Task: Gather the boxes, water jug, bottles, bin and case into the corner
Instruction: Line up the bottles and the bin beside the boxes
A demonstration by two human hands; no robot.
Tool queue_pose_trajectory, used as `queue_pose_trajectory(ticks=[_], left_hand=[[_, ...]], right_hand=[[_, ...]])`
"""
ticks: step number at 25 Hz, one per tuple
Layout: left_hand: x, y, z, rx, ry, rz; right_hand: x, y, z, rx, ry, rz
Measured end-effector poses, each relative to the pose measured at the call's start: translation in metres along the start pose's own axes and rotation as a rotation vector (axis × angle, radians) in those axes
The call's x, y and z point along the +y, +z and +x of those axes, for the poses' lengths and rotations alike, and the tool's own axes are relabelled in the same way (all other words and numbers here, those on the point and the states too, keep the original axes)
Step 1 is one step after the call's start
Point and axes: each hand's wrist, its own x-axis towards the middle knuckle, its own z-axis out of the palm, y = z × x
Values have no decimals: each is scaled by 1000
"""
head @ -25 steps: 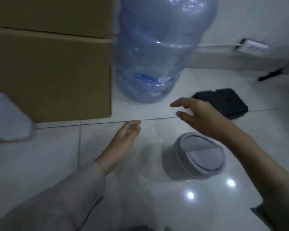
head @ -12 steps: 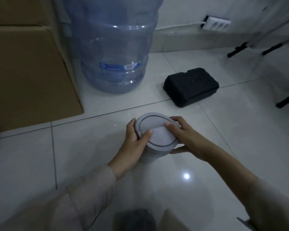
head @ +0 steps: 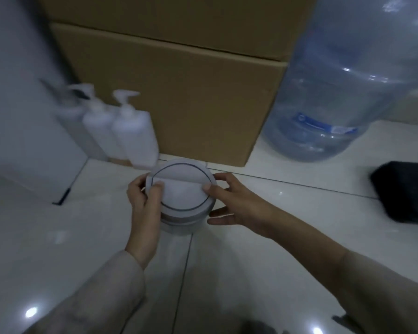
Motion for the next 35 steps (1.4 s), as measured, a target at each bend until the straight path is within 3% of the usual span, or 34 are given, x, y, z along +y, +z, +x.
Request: queue_pose_trajectory(ticks=[5, 10, 14, 17, 19, 21, 25, 31, 35], left_hand=[[8, -68, 36, 216, 92, -69], [6, -119, 94, 151, 65, -37], [13, -124, 103, 239, 29, -10], [18, -104, 73, 419, 242, 209], [27, -78, 50, 436, 458, 332], [45, -41, 35, 328, 657, 313], [85, 54, 21, -76, 917, 285], [102, 201, -15, -520, 1033, 259], [103, 287, -37, -833, 1034, 414]], right_hand=[[-22, 74, 47, -167, -42, -26], [-37, 127, 83, -186, -111, 49], [-39, 138, 98, -189, -119, 99], [-30, 125, 95, -144, -81, 143], [-22, 102, 87, -42, -71, 215], [-15, 64, 75, 110, -129, 271], [-4, -35, 33, 427, -267, 341], [45, -184, -55, 948, -327, 384], [84, -277, -112, 1203, -327, 271]])
